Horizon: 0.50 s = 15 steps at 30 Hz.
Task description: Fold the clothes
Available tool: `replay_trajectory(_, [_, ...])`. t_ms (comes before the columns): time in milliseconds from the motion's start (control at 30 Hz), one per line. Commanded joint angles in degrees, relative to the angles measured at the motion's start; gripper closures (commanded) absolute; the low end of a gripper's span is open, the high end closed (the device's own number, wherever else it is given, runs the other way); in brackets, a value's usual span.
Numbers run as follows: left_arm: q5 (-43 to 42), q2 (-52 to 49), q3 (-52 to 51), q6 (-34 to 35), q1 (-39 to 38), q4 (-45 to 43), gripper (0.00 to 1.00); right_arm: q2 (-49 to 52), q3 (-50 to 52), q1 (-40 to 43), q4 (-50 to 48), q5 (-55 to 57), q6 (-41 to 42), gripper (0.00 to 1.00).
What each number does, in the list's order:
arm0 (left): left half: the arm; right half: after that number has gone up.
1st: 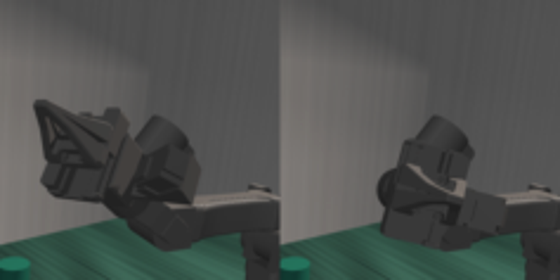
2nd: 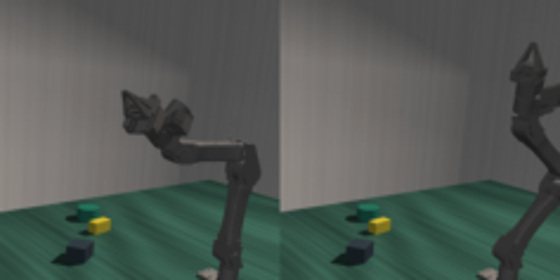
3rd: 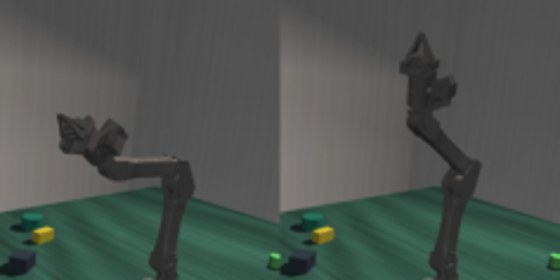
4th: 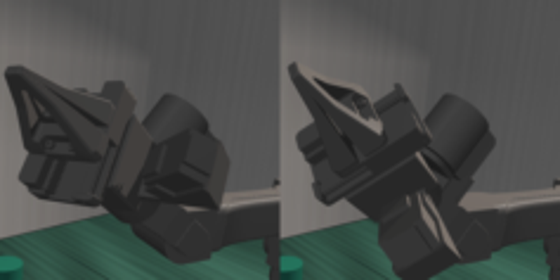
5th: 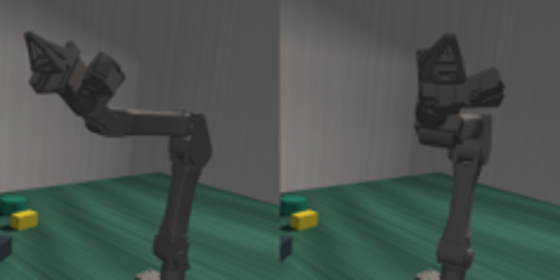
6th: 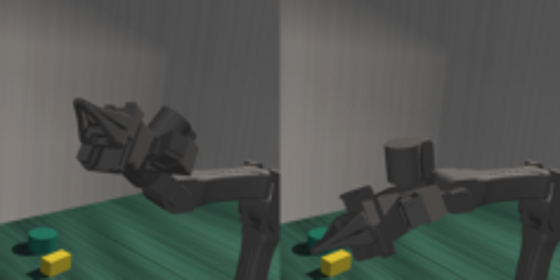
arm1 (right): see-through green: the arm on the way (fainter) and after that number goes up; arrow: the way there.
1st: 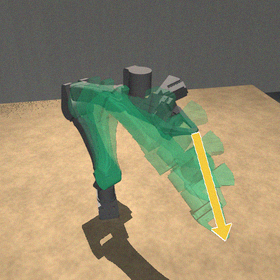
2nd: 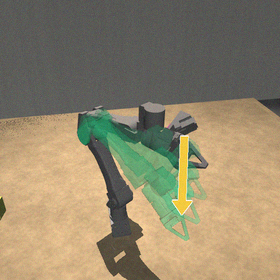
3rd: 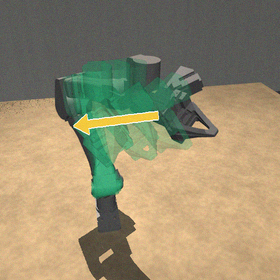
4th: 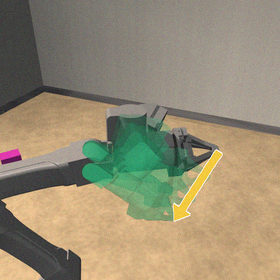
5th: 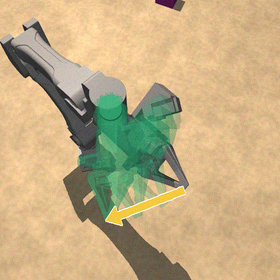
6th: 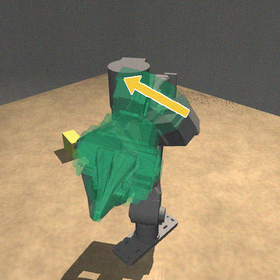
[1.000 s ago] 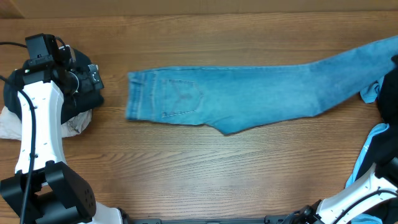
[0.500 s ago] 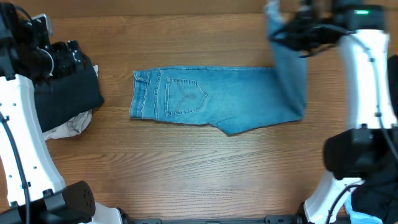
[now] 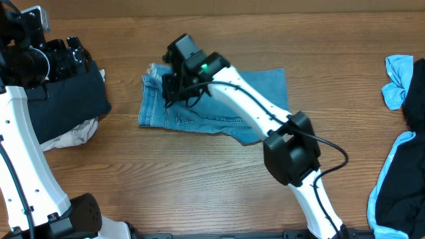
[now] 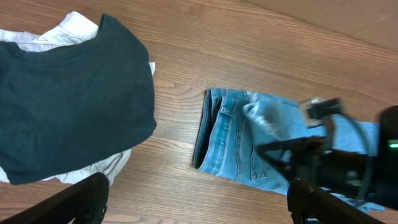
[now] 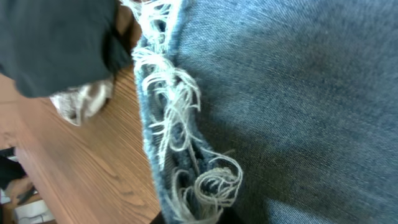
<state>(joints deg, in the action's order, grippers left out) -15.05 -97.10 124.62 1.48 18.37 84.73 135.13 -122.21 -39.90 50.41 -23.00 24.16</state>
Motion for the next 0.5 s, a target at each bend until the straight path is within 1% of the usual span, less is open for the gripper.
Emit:
replay_trajectory(0, [-1.1,0.6,1.2,-0.6,-0.4,0.4,0.06,0.8,-0.8,-1.4,-1.3,-0.7,0.9,0.5])
replay_trajectory(33, [-1.1,0.6,1.2,-0.6,-0.4,0.4,0.06,0.7,-0.9,-1.4,-1.3,-2.3,0.2,0.46])
replay_trajectory(67, [-1.1,0.6,1.2,-0.6,-0.4,0.4,0.06,0.5,-1.2,-1.4,-1.3,-4.8,-0.8,0.45])
replay_trajectory(133, [-1.1,0.6,1.2,-0.6,-0.4,0.4,0.05,-0.7,-1.5,-0.4,-1.2,-9.3,-1.5,0.45])
replay_trajectory(233, [-1.1,0.6,1.2,-0.6,-0.4,0.4,0.04,-3.8,-1.6,2.2,0.5,-10.5,-1.7,0.45])
replay_trajectory(267, [-1.1,0.6,1.2,-0.7,-0.4,0.6,0.04,-5.2,-1.6,3.7,2.3,-10.5,-2.0,0.5])
replay_trajectory(300, [-1.3,0.6,1.2,-0.6,-0.4,0.8,0.09,-6.1,-1.6,4.9,3.5,-10.4,-2.1,0.56])
replay_trajectory(333, [-2.4,0.5,1.1,-0.7,-0.5,1.2,0.2,-6.8,-1.6,6.4,5.4,-9.9,-2.1,0.7])
replay_trajectory(367, [-4.1,0.5,0.8,-0.7,-0.7,1.5,0.32,-7.3,-1.6,7.9,7.2,-9.8,-2.1,0.92])
replay_trajectory(400, [-6.7,0.4,0.4,-2.1,-1.2,2.2,0.58,-7.7,-1.6,9.6,9.6,-9.6,-2.1,0.96])
replay_trajectory(433, [-10.2,0.3,-0.6,-4.6,-2.4,3.3,0.76,-7.8,-1.6,12.0,13.0,-8.7,-2.1,0.96])
replay_trajectory(467, [-12.0,0.2,-1.9,-6.1,-4.1,3.9,0.9,-7.8,-1.6,14.9,17.4,-6.3,-2.0,0.96])
